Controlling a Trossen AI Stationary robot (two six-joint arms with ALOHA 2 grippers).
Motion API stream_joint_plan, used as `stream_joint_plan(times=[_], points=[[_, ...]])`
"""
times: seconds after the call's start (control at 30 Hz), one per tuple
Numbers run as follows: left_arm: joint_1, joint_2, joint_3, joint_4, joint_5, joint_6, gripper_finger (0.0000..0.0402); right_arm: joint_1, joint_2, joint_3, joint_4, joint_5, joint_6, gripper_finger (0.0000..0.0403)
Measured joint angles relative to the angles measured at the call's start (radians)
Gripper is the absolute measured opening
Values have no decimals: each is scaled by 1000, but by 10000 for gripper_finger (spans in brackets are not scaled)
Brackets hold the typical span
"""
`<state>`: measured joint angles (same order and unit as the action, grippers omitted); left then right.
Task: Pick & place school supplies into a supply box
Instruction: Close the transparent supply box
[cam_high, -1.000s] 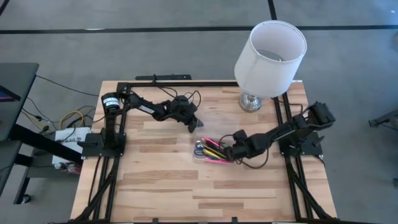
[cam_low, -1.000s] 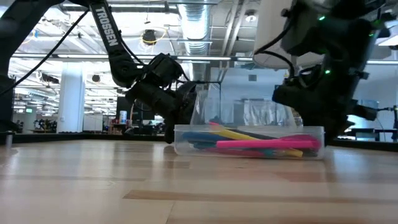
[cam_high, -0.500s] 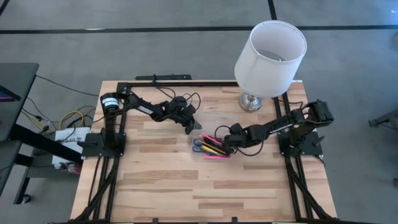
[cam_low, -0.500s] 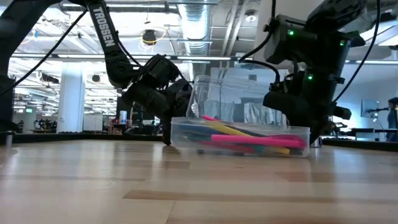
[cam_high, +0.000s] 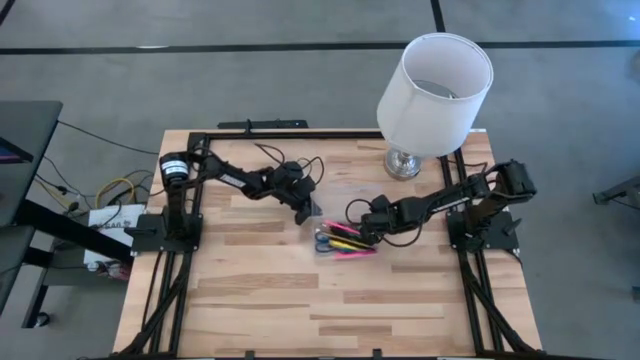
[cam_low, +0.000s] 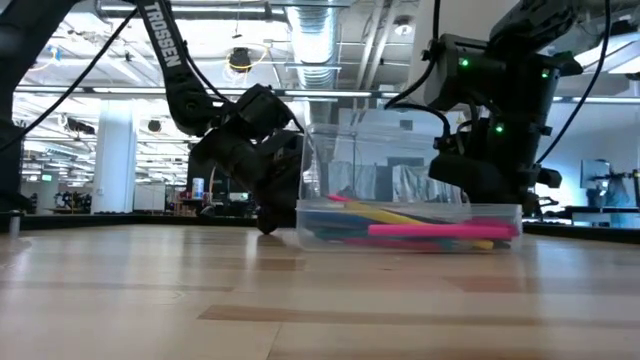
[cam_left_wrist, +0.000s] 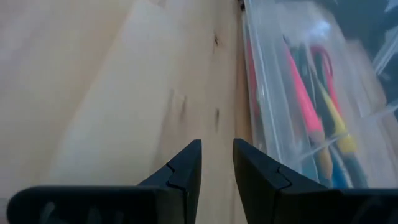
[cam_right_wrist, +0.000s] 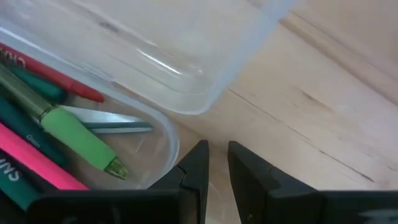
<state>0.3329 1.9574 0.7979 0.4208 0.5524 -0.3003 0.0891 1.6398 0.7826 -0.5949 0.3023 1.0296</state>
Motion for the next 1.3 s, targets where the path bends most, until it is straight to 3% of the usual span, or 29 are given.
stream_joint_plan(times=[0.43, 0.87, 1.3], points=[[-92, -115, -8, -274, -10, 73, 86, -36, 0, -2, 11, 5, -79, 54], [-207, -133, -3, -361, -44, 117, 86, -118, 4, -5, 167, 20, -285, 54], [-316, -133, -3, -381, -76, 75, 86, -187, 3, -4, 352, -55, -468, 54]])
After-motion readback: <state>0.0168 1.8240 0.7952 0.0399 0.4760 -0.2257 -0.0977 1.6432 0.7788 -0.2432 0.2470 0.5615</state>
